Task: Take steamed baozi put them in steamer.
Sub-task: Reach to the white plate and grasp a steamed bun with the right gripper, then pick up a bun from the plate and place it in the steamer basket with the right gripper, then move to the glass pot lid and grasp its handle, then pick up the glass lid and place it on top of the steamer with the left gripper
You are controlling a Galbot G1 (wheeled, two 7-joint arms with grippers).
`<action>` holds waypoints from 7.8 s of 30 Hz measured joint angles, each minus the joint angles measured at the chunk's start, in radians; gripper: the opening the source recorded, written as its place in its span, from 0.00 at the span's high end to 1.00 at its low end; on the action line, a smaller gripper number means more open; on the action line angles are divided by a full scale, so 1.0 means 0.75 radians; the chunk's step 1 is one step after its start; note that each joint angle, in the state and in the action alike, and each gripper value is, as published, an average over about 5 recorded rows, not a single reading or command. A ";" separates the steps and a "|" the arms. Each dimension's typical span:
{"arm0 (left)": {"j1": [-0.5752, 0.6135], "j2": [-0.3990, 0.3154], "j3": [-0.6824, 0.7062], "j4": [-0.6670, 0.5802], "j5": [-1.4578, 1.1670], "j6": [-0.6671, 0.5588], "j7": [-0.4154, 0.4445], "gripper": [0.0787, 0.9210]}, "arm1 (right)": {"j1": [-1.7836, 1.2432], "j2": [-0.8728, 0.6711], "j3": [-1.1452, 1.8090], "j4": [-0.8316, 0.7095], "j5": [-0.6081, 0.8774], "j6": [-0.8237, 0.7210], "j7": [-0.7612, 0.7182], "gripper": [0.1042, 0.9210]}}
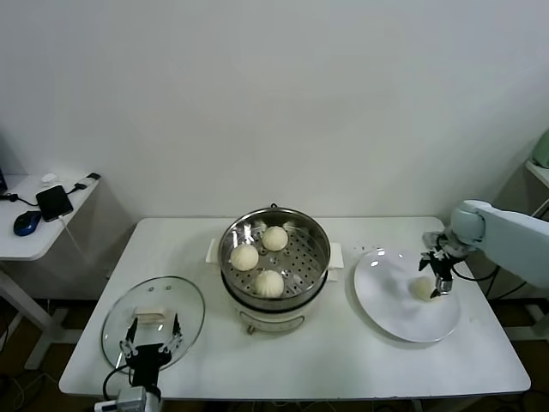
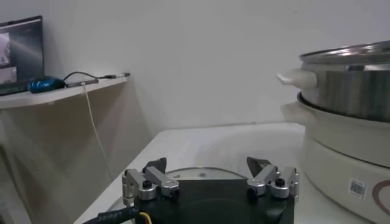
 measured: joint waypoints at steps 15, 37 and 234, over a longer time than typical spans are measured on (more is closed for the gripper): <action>0.001 0.002 0.009 0.004 0.008 -0.004 -0.002 0.12 | -0.066 0.006 0.065 -0.029 -0.053 -0.019 0.032 0.26; 0.005 0.018 0.039 -0.068 0.026 0.026 0.002 0.12 | 0.731 0.125 -0.404 0.450 0.549 -0.241 0.079 0.31; -0.315 0.455 0.003 -0.085 1.484 0.453 0.192 0.94 | -2.433 0.535 2.822 1.033 0.037 0.133 1.240 0.12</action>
